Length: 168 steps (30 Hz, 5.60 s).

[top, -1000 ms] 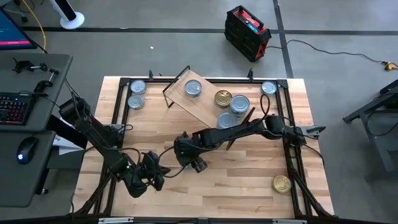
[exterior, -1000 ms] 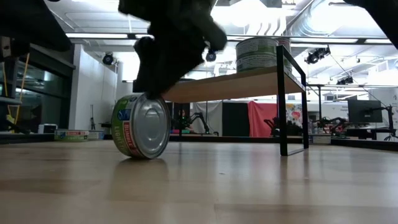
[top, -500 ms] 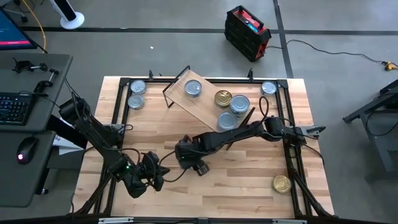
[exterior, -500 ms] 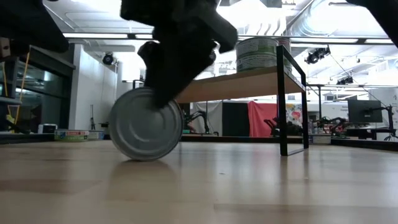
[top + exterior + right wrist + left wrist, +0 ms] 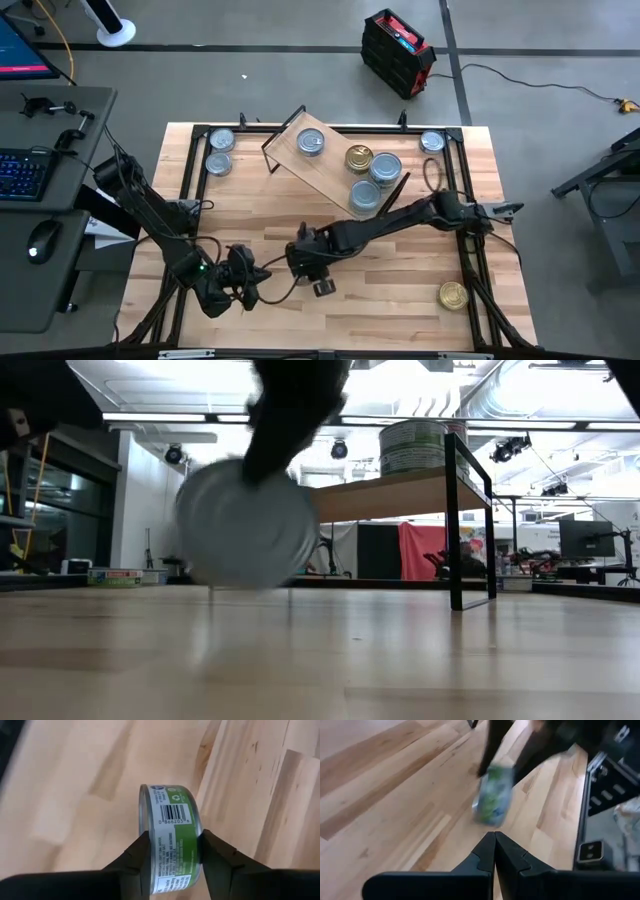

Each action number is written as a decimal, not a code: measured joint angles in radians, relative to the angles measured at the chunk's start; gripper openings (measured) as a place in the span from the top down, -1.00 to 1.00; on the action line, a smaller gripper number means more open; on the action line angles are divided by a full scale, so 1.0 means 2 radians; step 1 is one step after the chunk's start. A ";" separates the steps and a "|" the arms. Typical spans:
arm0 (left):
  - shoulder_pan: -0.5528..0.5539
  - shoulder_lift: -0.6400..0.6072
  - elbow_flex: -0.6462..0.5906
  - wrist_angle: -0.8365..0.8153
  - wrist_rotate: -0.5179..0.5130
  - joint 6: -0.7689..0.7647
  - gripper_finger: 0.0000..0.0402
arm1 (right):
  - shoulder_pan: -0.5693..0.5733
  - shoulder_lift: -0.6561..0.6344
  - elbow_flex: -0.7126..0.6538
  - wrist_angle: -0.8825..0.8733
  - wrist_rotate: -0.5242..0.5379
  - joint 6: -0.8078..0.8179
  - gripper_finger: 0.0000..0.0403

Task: Stack canned seafood by type on shelf
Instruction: Stack the white-green tuna can on top of the other white-green tuna cans on the shelf, then stack the green tuna can on top of the other green tuna can on the shelf

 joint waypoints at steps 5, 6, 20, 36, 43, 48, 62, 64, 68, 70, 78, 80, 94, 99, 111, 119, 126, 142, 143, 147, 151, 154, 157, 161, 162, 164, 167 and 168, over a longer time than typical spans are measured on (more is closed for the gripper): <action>0.001 -0.002 0.000 -0.024 0.000 0.022 1.00 | 0.013 -0.065 0.000 -0.063 0.016 0.051 0.46; 0.003 -0.002 0.000 -0.029 0.000 0.022 1.00 | 0.017 -0.078 0.000 -0.077 0.028 0.063 0.46; 0.027 -0.002 0.000 -0.031 0.000 0.038 1.00 | 0.158 -0.397 -0.267 -0.144 0.234 0.494 0.46; 0.054 -0.002 0.000 -0.031 0.005 0.036 1.00 | 0.139 -0.577 -0.583 0.373 0.564 0.790 0.46; 0.054 -0.002 0.000 -0.031 0.028 0.036 1.00 | 0.088 -0.576 -0.590 0.359 0.522 0.824 0.43; 0.053 -0.002 0.000 -0.031 0.028 0.036 1.00 | 0.064 -0.576 -0.590 0.313 0.467 0.858 0.08; 0.053 -0.002 0.000 -0.032 0.028 0.036 1.00 | 0.056 -0.578 -0.575 0.258 0.479 0.848 -0.09; 0.053 -0.002 0.000 -0.032 0.028 0.036 1.00 | 0.054 -0.578 -0.567 0.245 0.460 0.847 -0.09; 0.053 -0.002 0.000 -0.032 0.028 0.036 1.00 | 0.054 -0.578 -0.543 0.199 0.447 0.847 -0.09; 0.053 -0.002 0.000 -0.032 0.028 0.036 1.00 | 0.048 -0.576 -0.532 0.187 0.441 0.847 -0.09; 0.053 -0.002 0.000 -0.031 0.030 0.035 1.00 | 0.028 -0.550 -0.482 0.099 0.383 0.840 -0.09; 0.053 -0.002 0.000 -0.031 0.040 0.031 1.00 | 0.028 -0.548 -0.463 0.078 0.376 0.822 -0.09; 0.054 -0.002 0.000 -0.031 0.064 0.024 1.00 | 0.215 -0.503 -0.436 -0.085 0.127 0.883 0.13; 0.057 -0.002 0.000 -0.029 0.066 0.023 1.00 | 0.300 -0.445 -0.516 -0.030 -0.039 0.969 0.71; 0.063 -0.002 0.000 0.088 0.067 0.084 1.00 | 0.349 -0.363 -0.570 -0.007 -0.137 1.008 0.99; 0.059 -0.002 0.000 0.097 0.067 0.079 1.00 | 0.307 -0.295 -0.551 0.041 -0.120 0.995 1.00; 0.058 -0.001 0.000 0.083 0.066 0.090 1.00 | 0.226 -0.232 -0.470 0.090 0.030 0.902 1.00; 0.074 0.028 0.000 0.070 0.063 0.164 1.00 | 0.077 -0.043 -0.173 0.180 0.098 0.426 1.00; 0.074 0.038 0.000 0.072 0.063 0.164 1.00 | 0.074 -0.044 -0.153 0.153 0.104 0.405 1.00; 0.074 0.096 -0.001 0.106 0.066 0.166 1.00 | 0.070 -0.049 -0.104 0.046 0.104 0.344 1.00; 0.077 0.163 -0.001 0.196 0.086 0.198 1.00 | 0.077 -0.047 -0.114 0.013 0.088 0.339 1.00; 0.080 0.193 -0.001 0.228 0.090 0.209 1.00 | 0.084 -0.049 -0.151 0.034 0.079 0.353 1.00; 0.083 0.200 -0.001 0.228 0.090 0.212 1.00 | 0.086 -0.048 -0.194 0.077 0.071 0.380 1.00; 0.088 0.200 -0.001 0.225 0.093 0.311 1.00 | 0.084 -0.049 -0.233 0.130 0.072 0.409 1.00; 0.090 0.200 -0.001 0.225 0.097 0.352 1.00 | 0.083 -0.049 -0.239 0.137 0.073 0.412 1.00; 0.097 0.200 -0.001 0.230 0.118 0.433 1.00 | 0.082 -0.049 -0.245 0.153 0.073 0.417 1.00; 0.114 0.200 -0.001 0.231 0.167 0.504 1.00 | 0.082 -0.049 -0.246 0.156 0.074 0.407 1.00; 0.119 0.200 -0.001 0.231 0.179 0.513 1.00 | 0.082 -0.049 -0.246 0.158 0.074 0.404 1.00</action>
